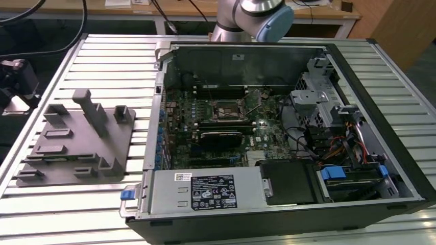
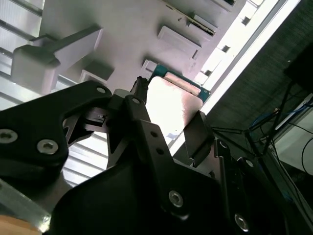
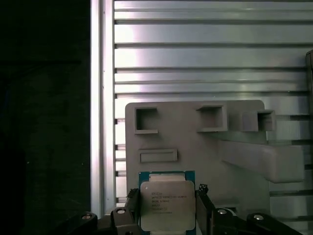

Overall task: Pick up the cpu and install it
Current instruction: 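Pick up the cpu and move it towards the insertion slot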

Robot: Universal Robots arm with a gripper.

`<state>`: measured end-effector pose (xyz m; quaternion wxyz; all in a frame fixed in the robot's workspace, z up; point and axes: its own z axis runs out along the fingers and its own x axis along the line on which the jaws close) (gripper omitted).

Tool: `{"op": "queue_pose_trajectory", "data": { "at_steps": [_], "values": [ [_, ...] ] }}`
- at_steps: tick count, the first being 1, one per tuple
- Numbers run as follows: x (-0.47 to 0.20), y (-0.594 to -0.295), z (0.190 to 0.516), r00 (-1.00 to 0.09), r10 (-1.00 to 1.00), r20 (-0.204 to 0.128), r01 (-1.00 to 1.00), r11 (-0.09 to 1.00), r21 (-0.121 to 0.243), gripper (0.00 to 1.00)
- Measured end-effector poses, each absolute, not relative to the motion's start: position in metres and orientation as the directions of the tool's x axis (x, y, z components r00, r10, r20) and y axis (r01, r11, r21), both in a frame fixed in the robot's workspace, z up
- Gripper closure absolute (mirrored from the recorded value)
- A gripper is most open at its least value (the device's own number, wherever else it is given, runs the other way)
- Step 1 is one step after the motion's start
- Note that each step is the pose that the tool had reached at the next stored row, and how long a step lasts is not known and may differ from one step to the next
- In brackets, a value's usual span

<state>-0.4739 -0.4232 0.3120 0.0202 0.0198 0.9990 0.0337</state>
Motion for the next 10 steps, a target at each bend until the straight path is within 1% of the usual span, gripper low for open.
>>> {"op": "queue_pose_trajectory", "data": {
  "at_steps": [10],
  "values": [
    [-0.474, -0.423, 0.347, -0.998, 0.041, -0.044, 0.038, 0.997, 0.068, 0.45]
  ]
}}
